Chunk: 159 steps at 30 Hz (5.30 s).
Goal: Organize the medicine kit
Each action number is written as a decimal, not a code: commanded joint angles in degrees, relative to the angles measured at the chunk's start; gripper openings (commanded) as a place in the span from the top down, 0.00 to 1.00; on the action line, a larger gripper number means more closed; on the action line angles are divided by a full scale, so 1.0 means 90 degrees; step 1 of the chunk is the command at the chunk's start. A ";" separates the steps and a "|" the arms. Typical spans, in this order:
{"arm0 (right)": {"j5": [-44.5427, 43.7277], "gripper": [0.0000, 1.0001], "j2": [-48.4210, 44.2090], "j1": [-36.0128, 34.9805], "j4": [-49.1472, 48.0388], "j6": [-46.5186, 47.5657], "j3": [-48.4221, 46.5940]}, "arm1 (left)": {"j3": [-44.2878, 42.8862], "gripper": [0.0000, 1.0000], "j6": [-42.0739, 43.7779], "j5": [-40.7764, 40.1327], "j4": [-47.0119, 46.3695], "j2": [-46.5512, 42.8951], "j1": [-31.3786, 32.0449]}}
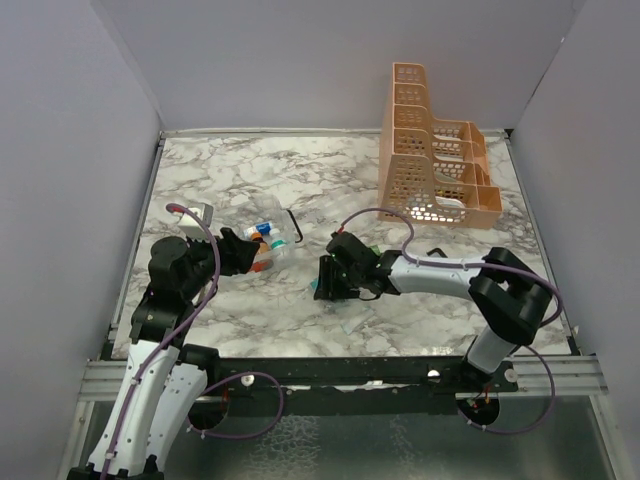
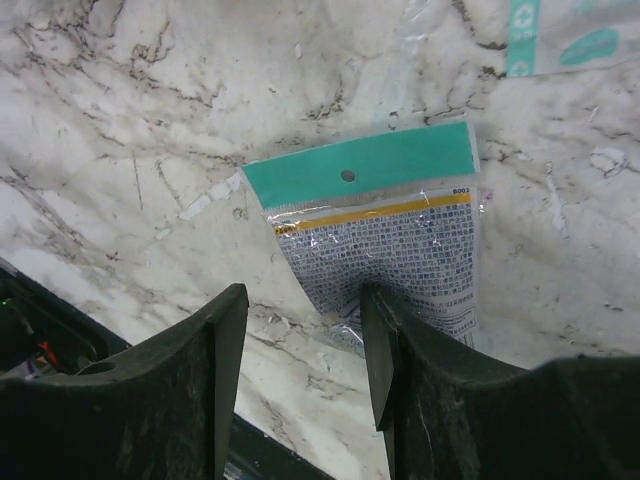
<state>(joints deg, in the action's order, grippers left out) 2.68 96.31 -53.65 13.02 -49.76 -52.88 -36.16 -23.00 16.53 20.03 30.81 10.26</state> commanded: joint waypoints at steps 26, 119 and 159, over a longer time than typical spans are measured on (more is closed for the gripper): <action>-0.1014 0.55 -0.0193 -0.0062 0.0725 0.1400 -0.0083 | 0.0029 0.37 -0.0045 0.0038 -0.0165 0.0294 0.0022; -0.1619 0.57 -0.3713 -0.0100 -0.0800 0.0704 0.1407 | -0.2612 1.00 -0.0529 -0.2791 0.1583 0.2186 0.1829; -0.0999 0.58 -0.3811 -0.0101 -0.1168 0.0307 0.1949 | -0.2253 1.00 0.0161 -0.0211 0.1385 0.4596 -0.1021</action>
<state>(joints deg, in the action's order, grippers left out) -7.44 61.95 -54.33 4.82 -46.33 -36.12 -55.46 -20.75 8.62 35.77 70.63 3.11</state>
